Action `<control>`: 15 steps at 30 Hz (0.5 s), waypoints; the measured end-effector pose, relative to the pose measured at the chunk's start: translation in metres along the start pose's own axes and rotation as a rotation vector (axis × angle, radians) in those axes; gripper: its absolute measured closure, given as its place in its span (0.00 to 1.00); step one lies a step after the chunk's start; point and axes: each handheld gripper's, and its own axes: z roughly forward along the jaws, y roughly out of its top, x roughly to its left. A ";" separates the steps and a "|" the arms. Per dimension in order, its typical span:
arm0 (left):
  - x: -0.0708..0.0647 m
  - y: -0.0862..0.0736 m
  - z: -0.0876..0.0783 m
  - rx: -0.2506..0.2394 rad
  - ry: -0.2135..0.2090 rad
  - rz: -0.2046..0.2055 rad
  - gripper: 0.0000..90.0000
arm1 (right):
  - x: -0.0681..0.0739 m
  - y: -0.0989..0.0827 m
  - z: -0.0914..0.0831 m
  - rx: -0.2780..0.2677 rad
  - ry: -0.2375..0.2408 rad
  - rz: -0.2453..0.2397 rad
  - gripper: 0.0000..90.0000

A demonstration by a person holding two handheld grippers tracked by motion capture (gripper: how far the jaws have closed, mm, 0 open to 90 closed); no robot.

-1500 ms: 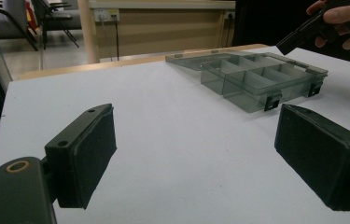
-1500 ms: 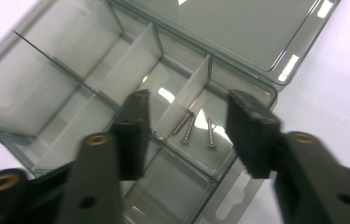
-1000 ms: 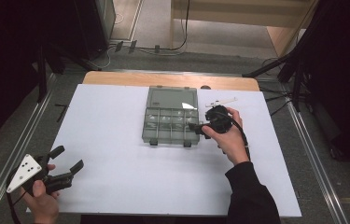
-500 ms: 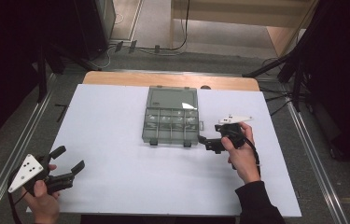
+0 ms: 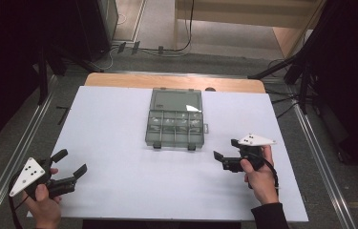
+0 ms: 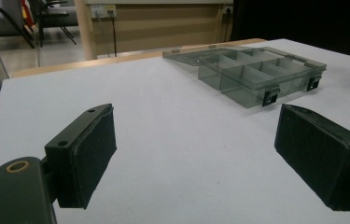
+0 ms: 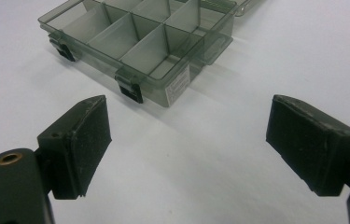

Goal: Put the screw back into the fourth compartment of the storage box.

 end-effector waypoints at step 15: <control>-0.001 0.000 0.002 -0.003 -0.007 -0.002 0.14 | -0.011 -0.039 -0.039 -0.116 -0.015 0.018 0.16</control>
